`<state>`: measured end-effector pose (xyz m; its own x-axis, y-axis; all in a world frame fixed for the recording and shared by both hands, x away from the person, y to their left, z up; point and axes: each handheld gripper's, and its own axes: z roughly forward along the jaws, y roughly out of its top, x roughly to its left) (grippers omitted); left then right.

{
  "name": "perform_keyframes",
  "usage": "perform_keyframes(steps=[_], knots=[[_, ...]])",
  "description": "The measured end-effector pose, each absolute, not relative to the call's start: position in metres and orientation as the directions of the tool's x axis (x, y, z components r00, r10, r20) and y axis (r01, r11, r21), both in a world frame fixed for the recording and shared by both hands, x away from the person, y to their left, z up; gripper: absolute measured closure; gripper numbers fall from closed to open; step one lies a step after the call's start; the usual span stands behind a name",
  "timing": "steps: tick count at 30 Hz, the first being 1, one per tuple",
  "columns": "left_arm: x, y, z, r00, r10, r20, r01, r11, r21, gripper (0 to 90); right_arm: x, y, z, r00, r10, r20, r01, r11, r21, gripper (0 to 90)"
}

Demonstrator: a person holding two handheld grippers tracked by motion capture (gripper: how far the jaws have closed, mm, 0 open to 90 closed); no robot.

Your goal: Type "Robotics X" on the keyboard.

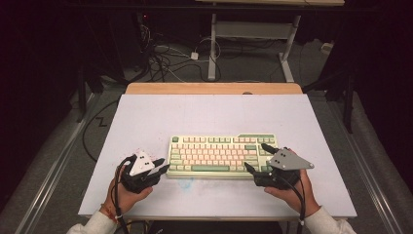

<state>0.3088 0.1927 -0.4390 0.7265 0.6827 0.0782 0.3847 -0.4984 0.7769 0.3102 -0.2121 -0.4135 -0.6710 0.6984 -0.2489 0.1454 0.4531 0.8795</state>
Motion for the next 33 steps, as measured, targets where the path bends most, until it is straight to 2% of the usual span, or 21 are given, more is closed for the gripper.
perform_keyframes(steps=[4, 22, 33], knots=[[0.317, 0.18, -0.432, 0.748, 0.657, 0.097, 0.378, -0.541, 0.751, 86.7, 0.304, -0.218, -0.416, -0.664, 0.701, -0.261, 0.141, 0.459, 0.877, 21.7], [0.358, 0.12, -0.418, 0.813, 0.574, 0.099, 0.368, -0.637, 0.677, 87.1, 0.294, -0.226, -0.435, -0.652, 0.709, -0.268, 0.175, 0.484, 0.857, 21.7], [0.378, 0.091, -0.419, 0.826, 0.555, 0.101, 0.37, -0.667, 0.647, 87.1, 0.293, -0.227, -0.438, -0.658, 0.704, -0.267, 0.179, 0.49, 0.853, 21.7]])
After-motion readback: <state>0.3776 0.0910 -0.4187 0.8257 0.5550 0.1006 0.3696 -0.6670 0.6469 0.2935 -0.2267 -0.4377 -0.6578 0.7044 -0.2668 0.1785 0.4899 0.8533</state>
